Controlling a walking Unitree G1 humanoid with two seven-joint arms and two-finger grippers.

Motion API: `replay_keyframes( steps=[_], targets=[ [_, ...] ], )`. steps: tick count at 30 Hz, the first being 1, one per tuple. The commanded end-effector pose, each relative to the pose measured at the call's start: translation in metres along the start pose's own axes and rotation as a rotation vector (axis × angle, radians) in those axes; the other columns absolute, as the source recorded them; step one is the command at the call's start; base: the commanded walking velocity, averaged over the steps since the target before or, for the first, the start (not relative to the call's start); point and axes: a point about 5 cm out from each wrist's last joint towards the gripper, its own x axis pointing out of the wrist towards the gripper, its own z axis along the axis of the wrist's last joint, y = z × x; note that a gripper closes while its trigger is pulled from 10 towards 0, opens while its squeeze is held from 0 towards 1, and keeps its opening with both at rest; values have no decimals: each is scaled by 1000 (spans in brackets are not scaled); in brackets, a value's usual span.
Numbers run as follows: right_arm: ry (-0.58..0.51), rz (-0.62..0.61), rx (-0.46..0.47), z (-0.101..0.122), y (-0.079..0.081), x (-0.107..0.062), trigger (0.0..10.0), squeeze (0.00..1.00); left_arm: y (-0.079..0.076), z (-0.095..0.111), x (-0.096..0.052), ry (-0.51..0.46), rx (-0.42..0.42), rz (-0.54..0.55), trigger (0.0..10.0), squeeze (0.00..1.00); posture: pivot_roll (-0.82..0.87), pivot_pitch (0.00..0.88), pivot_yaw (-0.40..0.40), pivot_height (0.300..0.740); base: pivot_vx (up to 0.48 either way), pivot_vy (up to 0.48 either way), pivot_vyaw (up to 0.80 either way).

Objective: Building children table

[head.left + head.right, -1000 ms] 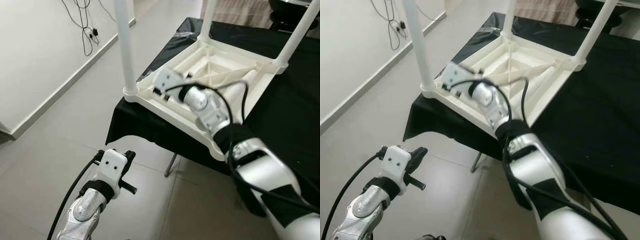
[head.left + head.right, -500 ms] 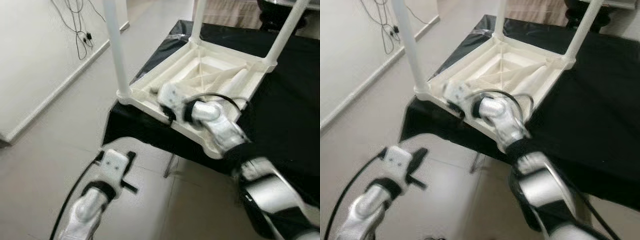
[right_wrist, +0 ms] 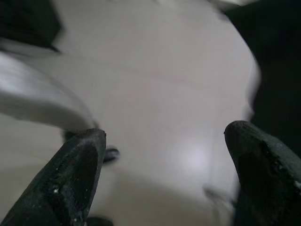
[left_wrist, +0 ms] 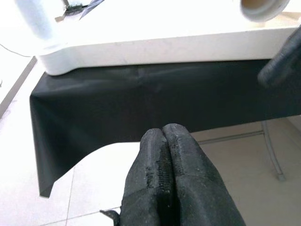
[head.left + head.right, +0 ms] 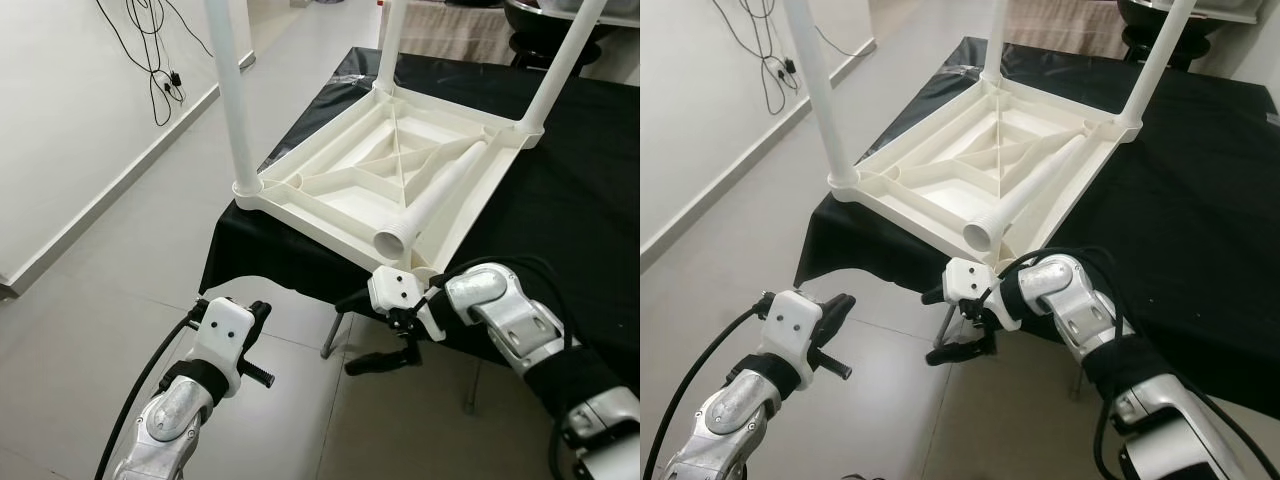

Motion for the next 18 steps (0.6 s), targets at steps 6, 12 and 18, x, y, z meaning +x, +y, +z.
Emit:
replay_keyframes(
  steps=[6,12,18],
  targets=[
    [120,-197,147,-17,-14,-33,10000,0,1,-6,-1,25,-10,-6,10000,0,74,174,4,740,0,0,0],
    [237,-337,176,-29,-25,-55,10000,0,1,-7,-1,26,-10,-7,10000,0,71,165,5,740,0,0,0],
    [291,-490,159,-30,-42,-69,10000,0,0,-7,-1,27,-10,-8,10000,0,70,159,5,740,0,0,0]
  ],
)
